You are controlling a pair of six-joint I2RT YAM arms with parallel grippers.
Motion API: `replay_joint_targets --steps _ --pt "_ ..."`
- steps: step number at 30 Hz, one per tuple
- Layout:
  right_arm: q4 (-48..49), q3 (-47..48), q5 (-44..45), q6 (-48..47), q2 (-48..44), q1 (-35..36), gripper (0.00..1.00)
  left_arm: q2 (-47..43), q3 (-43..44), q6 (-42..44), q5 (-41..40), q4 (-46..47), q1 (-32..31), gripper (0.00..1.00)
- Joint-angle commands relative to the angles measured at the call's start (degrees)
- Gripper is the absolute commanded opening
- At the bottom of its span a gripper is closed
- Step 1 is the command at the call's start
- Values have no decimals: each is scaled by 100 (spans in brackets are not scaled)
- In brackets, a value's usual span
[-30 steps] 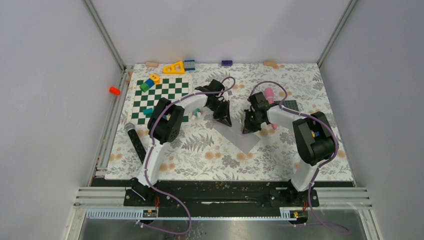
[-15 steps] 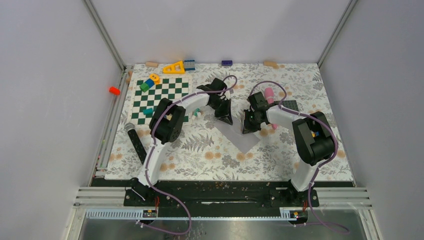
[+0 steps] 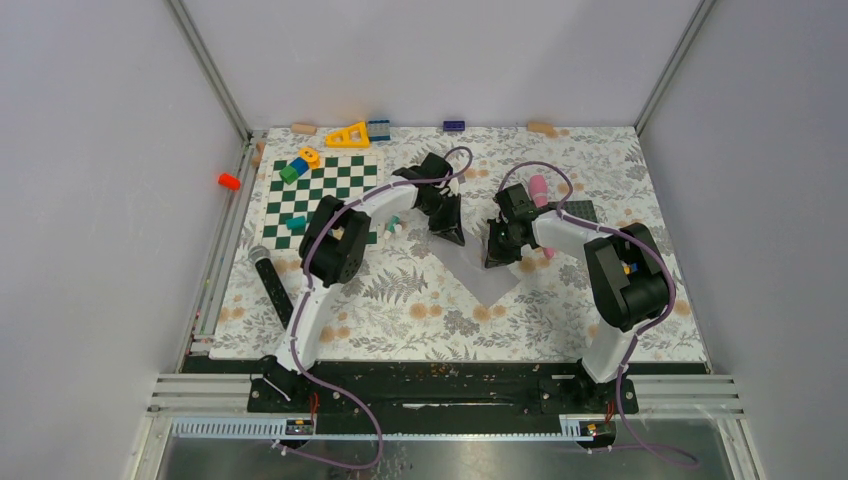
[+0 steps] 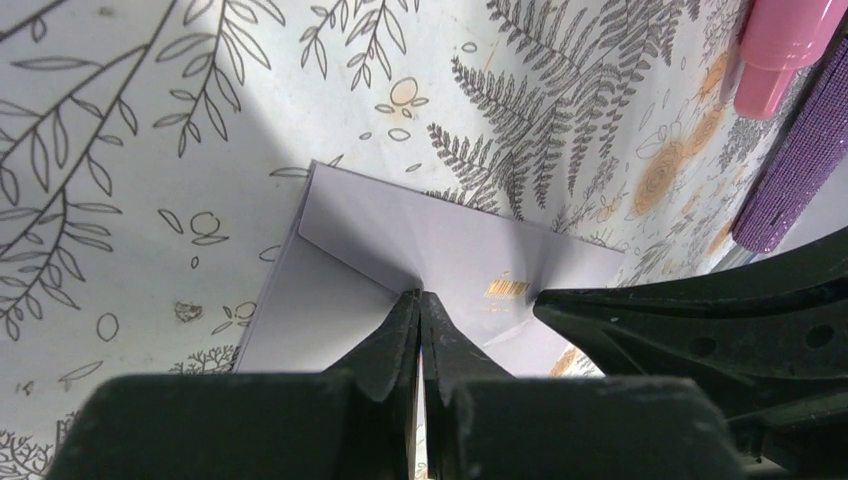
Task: Place the letter into the envelope and seal it
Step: Seal the envelope flap on the envelope.
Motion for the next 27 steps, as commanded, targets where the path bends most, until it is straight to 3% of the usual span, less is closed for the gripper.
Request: replay_joint_targets --steps 1,27 --pt "-349 -39 317 -139 272 103 0 202 317 70 -55 -40 -141 0" --pt "-345 -29 314 -145 259 112 0 289 -34 594 -144 -504 -893 0"
